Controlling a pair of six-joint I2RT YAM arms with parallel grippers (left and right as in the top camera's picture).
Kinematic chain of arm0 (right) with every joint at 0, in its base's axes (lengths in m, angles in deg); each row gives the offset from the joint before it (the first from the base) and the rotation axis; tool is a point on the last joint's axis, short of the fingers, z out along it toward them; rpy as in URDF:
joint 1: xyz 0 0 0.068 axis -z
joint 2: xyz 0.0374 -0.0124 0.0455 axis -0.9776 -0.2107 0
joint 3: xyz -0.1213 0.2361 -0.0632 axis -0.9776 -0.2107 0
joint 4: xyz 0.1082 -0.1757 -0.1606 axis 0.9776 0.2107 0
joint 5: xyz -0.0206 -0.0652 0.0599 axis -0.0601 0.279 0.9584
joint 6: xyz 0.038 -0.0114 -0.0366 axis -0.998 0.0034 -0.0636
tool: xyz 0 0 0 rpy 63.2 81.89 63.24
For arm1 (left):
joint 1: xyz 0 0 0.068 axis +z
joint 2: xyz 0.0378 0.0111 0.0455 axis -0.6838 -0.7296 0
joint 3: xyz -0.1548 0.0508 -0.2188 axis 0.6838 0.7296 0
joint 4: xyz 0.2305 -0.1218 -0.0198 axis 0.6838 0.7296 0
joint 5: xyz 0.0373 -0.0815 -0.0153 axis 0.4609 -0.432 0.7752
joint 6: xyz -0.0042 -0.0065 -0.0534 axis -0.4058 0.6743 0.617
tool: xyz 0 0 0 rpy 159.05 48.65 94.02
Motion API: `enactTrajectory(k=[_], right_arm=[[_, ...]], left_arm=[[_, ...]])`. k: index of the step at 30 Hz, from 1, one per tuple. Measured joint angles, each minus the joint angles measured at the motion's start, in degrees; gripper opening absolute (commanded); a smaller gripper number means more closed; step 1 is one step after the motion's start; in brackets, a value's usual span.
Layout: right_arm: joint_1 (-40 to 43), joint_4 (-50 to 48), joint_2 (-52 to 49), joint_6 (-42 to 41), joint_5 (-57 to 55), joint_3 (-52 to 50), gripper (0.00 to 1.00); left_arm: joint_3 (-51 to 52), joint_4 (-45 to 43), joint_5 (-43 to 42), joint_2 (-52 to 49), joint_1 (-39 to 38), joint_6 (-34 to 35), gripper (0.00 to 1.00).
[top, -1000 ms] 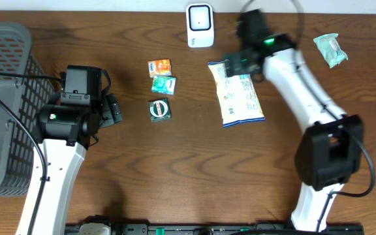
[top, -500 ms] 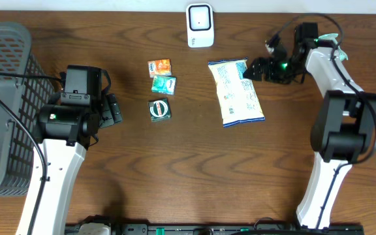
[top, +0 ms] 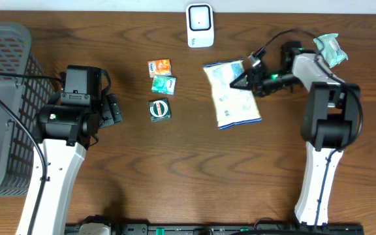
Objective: Scan the item barcode
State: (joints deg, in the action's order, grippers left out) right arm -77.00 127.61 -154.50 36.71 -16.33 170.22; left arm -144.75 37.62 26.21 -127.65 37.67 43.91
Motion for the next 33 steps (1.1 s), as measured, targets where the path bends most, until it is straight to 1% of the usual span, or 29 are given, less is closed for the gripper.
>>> enactTrajectory(k=[1,2,4,9,14,18,22,29,33], right_arm=[[-0.6,0.1,-0.3,0.3,-0.7,0.0,0.13],[-1.3,0.2,-0.7,0.6,-1.2,-0.1,0.01],[-2.5,0.1,-1.5,0.9,-1.6,-0.3,0.01],[-4.0,0.2,-1.9,0.7,1.6,-0.5,0.01],[-3.9,-0.2,-2.2,0.8,11.3,-0.4,0.01],[-3.9,-1.1,-0.8,0.9,14.6,0.6,0.01],[-4.0,-3.8,5.8,1.0,13.7,0.7,0.01],[-5.2,-11.8,25.6,0.6,12.3,2.4,0.01],[-6.7,-17.4,32.4,-2.7,12.7,3.2,0.01]], left_arm=[[0.0,0.0,0.0,0.0,0.0,0.0,0.98],[0.0,0.0,0.0,0.0,0.0,0.0,0.97],[0.0,0.0,0.0,0.0,0.0,0.0,0.98],[0.0,0.0,0.0,0.0,0.0,0.0,0.98],[0.0,0.0,0.0,0.0,0.0,0.0,0.98],[0.0,0.0,0.0,0.0,0.0,0.0,0.98],[0.0,0.0,0.0,0.0,0.0,0.0,0.97],[0.0,0.0,0.0,0.0,0.0,0.0,0.98],[0.0,0.0,0.0,0.0,0.0,0.0,0.98]])
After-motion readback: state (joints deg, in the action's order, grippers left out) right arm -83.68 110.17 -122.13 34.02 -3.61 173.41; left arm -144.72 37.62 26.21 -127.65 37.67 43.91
